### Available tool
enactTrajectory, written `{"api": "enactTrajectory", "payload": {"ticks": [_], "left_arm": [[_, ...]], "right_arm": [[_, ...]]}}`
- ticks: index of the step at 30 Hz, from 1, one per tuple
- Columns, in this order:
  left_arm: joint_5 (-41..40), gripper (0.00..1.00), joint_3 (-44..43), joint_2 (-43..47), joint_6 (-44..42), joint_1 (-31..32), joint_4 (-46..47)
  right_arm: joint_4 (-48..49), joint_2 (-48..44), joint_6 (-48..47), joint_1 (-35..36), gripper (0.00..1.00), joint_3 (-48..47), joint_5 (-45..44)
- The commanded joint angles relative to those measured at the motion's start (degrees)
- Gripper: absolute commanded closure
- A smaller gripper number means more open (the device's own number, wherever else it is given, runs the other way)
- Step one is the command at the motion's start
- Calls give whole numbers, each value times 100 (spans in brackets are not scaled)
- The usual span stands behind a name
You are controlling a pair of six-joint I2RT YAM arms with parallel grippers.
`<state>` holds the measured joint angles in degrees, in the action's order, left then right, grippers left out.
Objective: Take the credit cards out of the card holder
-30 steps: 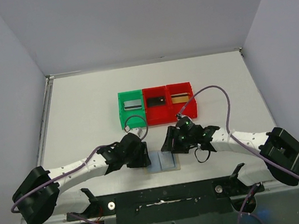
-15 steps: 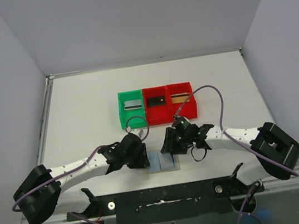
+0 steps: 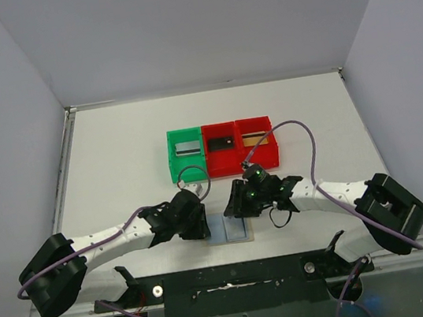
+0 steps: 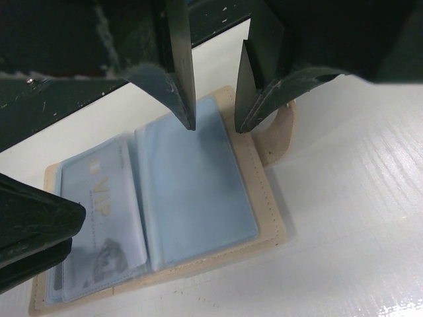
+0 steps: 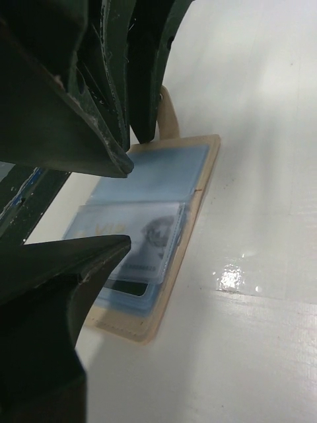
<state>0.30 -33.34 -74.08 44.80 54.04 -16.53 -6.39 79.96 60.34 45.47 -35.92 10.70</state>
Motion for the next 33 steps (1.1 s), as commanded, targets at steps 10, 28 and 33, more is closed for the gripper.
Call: {"api": "enactTrajectory", "payload": {"ticks": [10,28,33], "left_arm": [[40,72,-18,8,-3,19,198],[105,74,38,-7,-15,19,257],[116,74,38,-27,-10,19,274]], "right_arm": [[-774,-24,-259,31,56,-516,-664],[-1523,538,-355,250,56,-1061,-1052],[-1716,643,-458,377,56,-1312,-1142]]}}
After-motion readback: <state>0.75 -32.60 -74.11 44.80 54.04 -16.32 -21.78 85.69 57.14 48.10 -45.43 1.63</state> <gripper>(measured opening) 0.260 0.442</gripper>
